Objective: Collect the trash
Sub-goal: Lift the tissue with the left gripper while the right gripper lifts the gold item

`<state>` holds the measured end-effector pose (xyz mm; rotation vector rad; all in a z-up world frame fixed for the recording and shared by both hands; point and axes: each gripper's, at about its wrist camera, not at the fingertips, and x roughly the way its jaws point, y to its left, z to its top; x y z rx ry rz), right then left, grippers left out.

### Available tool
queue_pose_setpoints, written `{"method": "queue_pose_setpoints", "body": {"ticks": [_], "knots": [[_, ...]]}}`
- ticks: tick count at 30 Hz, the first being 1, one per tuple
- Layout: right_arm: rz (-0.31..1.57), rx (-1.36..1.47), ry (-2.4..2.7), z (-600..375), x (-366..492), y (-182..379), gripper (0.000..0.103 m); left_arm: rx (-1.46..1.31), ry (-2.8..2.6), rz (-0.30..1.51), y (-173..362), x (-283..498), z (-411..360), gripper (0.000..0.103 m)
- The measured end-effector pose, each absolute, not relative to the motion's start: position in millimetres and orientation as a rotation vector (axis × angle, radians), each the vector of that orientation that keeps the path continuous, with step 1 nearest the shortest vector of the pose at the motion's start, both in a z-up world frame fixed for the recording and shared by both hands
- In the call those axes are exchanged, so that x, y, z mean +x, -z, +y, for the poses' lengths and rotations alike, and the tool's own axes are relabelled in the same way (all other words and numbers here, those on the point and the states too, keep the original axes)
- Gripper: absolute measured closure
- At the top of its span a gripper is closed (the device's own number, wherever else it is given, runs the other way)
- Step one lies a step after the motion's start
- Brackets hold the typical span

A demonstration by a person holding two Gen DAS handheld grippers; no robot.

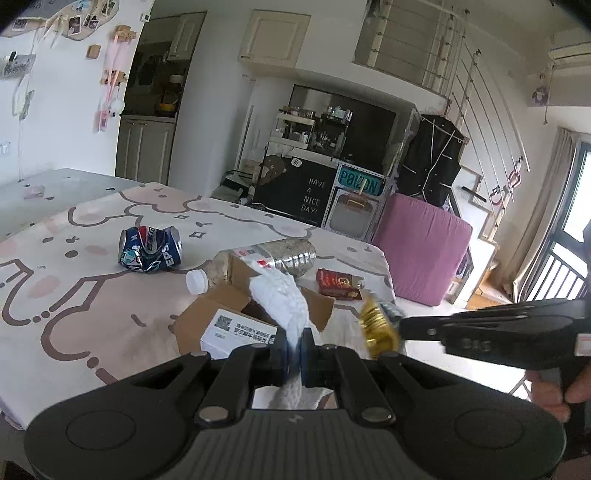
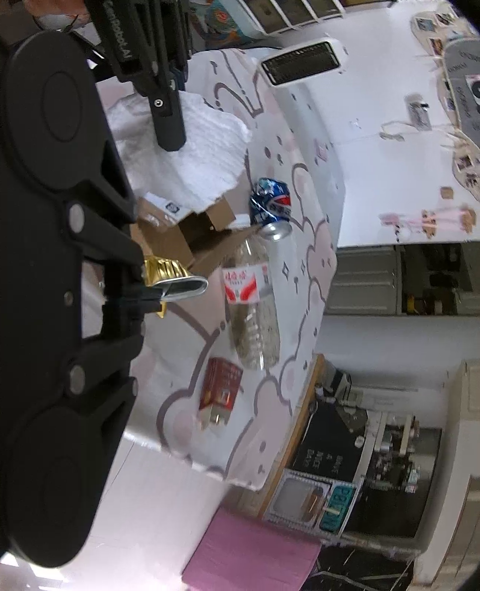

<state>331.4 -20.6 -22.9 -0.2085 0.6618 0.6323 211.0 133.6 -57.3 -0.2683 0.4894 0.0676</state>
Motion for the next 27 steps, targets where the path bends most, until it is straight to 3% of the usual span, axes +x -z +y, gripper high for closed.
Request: {"method": "queue_pose_setpoints", "body": {"ticks": [13,27], "knots": [[0.667,-0.076,-0.512,-109.9,308.4,26.6,0.103,-0.185,-0.005,0.519,51.6,220.4,75.2,0.097],[0.682,0.003,-0.345,-232.8,292.8,52.8,0.103,-0.087,0.176,0.597,78.1,259.5,-46.2,0.097]]}}
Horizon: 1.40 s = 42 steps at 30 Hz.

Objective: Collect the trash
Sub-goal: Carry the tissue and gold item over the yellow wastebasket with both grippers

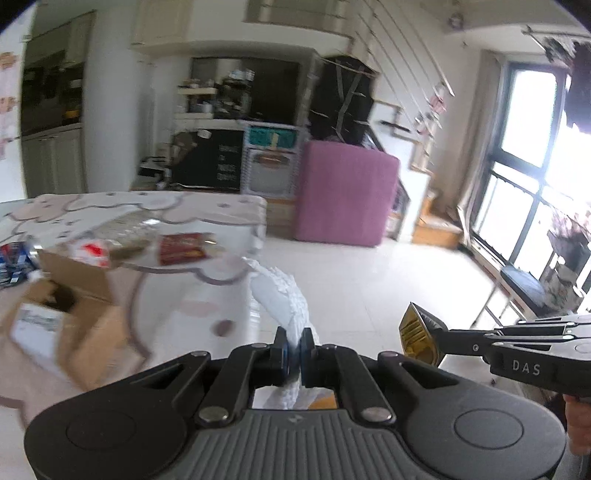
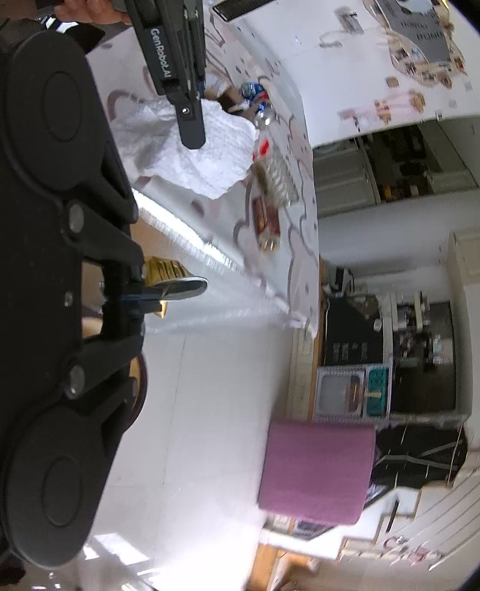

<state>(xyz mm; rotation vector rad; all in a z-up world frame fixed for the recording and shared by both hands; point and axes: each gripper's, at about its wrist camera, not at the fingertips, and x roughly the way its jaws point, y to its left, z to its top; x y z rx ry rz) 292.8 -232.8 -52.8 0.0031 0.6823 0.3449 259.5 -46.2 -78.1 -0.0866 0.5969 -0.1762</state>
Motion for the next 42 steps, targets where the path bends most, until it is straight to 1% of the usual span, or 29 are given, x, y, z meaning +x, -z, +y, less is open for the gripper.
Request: {"method": "queue_pose_setpoints", "body": {"ticks": [13,24,29,34,38,42], "knots": [[0.742,0.102,-0.226,-316.8,308.9,108.3,0.103,-0.024,0.311,0.724,135.4,318.9,-131.3,0.097],[0.913,0.172,-0.126,-353.7,378.6,175.6,0.103,-0.028,0.371,0.904,200.6,413.5,-163.4,0.097],[0.982,0.188,-0.1,-359.4,417.1,195.9,0.103,-0.024,0.389,0.954,227.3,467.4,-169.9,0.097],[1.029,0.207,-0.096,-364.4,446.9,209.6,0.103,-0.022,0.4,1.068,256.3,503.6,-181.2,0.097],[1.083,0.223,-0.09,-366.2,464.0,225.2,0.103,-0.003,0.405,1.224,295.4,517.3,-195.9,0.097],[1.132,0.231,-0.094,-368.2,477.1,239.7,0.103,0.045,0.39,1.324,332.6,528.7,-205.7,0.097]]}}
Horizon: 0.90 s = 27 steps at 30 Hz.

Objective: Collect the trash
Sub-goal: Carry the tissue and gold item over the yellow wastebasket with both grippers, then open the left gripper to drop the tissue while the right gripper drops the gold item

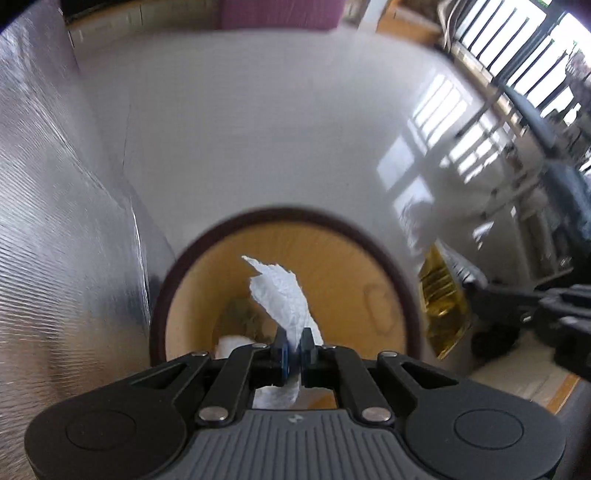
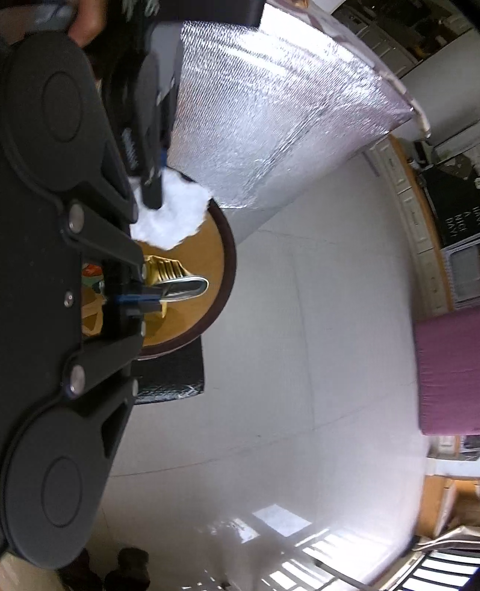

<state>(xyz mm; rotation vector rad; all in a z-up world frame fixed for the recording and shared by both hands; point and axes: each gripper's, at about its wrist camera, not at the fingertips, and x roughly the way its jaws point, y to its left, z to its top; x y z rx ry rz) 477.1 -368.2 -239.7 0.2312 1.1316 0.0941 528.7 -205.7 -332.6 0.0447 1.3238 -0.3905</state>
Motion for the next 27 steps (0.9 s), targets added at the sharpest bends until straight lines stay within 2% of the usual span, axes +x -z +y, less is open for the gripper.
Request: {"method": "queue_pose_setpoints", "body": {"ticks": [9,12,14,17,24,27], "knots": [[1.221,0.244,-0.087,-366.0,498.1,279.2,0.103,0.093,0.364,1.358,385.5,561.9,-205.9,0.097],[1.243,0.222,-0.089,-360.2,507.0,289.4,0.103,0.096,0.355,1.363,393.5,566.6,-199.9,0.09],[1.254,0.207,-0.09,-355.4,514.9,293.9,0.103,0.087,0.355,1.39,396.1,564.0,-199.0,0.077],[1.266,0.179,-0.098,-350.2,523.8,299.8,0.103,0.073,0.353,1.393,393.8,555.7,-193.1,0.065],[1.281,0.142,-0.116,-344.1,537.2,311.6,0.102,0.048,0.346,1.402,383.7,542.5,-181.2,0.061],[1.292,0.142,-0.105,-346.3,537.9,312.3,0.091,0.059,0.341,1.398,377.5,537.6,-178.7,0.052]]}}
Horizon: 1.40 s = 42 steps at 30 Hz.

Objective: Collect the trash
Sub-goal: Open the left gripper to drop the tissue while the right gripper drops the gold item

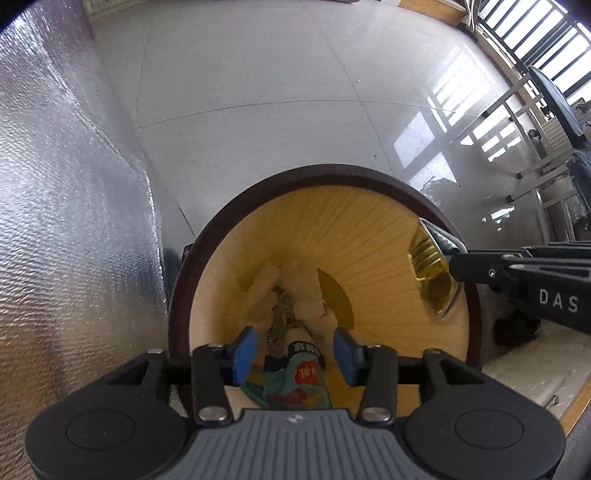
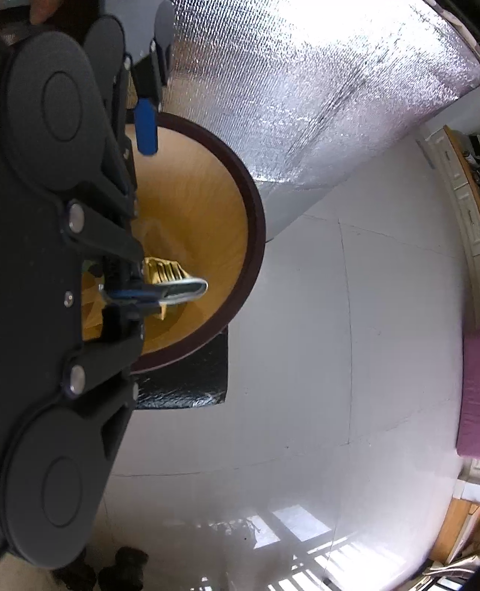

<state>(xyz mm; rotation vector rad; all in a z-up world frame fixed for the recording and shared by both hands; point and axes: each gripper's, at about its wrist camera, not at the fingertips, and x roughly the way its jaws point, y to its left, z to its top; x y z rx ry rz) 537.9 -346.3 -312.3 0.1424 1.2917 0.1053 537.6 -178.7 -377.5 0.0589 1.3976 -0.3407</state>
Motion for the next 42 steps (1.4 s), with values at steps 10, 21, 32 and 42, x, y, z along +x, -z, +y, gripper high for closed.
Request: {"method": "queue_pose_setpoints", "body": {"ticks": [10,21,32,42], "knots": [[1.291,0.165,-0.103,-355.5,515.2,305.7,0.076,0.057,0.324,1.38,359.3,523.8,-172.5,0.03],[1.281,0.159,-0.124,-360.0,489.7,288.6,0.05,0.042,0.298,1.35,337.8,513.3,-166.0,0.007],[1.23,0.161,-0.106,-359.9,463.3,267.6,0.001,0.054,0.242,1.325,317.6,493.0,-151.6,0.0],[1.201,0.146,-0.074,-360.3,439.1,255.6,0.0,0.04,0.22,1.279,300.6,468.9,-144.0,0.0]]}}
